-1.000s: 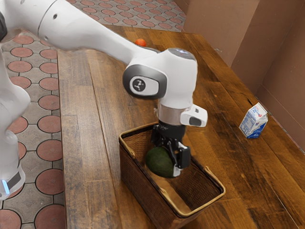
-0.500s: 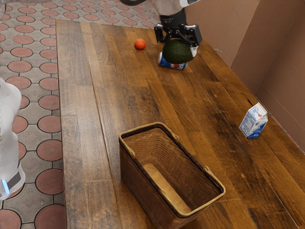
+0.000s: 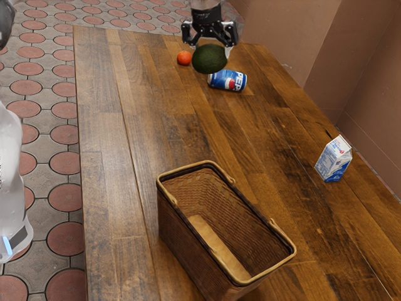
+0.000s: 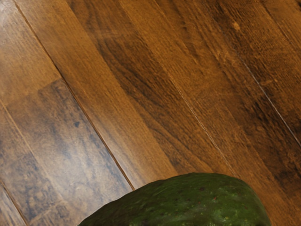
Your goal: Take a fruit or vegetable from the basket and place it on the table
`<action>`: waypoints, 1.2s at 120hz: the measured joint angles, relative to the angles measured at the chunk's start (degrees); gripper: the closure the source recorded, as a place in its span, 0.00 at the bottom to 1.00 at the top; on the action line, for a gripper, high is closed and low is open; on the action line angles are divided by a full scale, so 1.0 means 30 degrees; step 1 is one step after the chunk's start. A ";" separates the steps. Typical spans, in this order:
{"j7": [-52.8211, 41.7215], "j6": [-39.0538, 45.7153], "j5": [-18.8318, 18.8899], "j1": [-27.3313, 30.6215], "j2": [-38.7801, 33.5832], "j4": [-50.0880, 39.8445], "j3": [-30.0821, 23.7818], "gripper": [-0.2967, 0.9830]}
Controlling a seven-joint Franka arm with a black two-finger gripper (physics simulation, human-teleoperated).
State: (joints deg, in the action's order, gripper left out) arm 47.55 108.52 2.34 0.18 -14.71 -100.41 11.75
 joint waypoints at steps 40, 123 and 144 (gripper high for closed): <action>0.2675 -0.0196 0.0005 0.0626 -0.0016 -0.0595 -0.0239 0.45; 1.0851 -0.0868 -0.0142 0.1176 0.0235 -0.0696 -0.0905 0.51; 1.2423 -0.1595 -0.0301 0.1150 0.0103 -0.0894 -0.0764 0.50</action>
State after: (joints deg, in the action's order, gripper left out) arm 84.82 103.73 1.44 3.63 -14.40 -103.09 9.46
